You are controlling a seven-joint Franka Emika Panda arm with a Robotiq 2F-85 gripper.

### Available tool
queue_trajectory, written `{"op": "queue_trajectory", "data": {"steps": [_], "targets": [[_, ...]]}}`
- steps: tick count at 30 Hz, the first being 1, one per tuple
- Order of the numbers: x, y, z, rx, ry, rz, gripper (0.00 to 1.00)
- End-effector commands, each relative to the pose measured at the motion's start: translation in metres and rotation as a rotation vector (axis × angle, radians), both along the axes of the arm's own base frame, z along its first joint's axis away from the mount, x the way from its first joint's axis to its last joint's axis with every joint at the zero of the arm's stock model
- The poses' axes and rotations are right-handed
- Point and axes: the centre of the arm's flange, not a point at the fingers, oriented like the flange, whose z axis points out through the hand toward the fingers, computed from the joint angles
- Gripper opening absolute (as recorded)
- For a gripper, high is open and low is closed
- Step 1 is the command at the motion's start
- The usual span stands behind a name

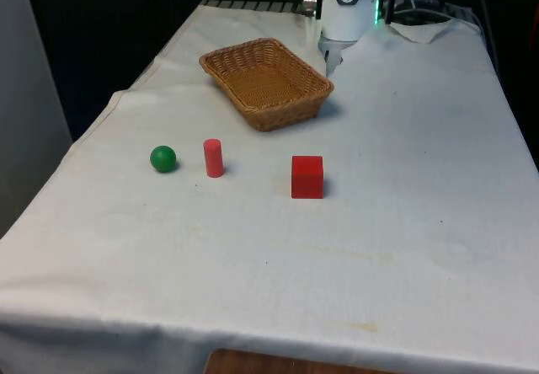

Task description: Pick up the object to the left of the cylinder and place it into the basket.

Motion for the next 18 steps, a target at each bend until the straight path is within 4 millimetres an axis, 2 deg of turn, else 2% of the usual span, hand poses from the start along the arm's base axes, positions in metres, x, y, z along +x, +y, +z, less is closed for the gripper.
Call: {"op": "queue_trajectory", "data": {"steps": [1, 13, 18], "targets": [[0.002, 0.000, -0.007, 0.005, -0.007, 0.004, 1.00], [0.010, -0.005, -0.046, -0.017, -0.030, 0.021, 1.00], [0.011, -0.008, -0.054, -0.019, -0.035, 0.033, 1.00]]}}
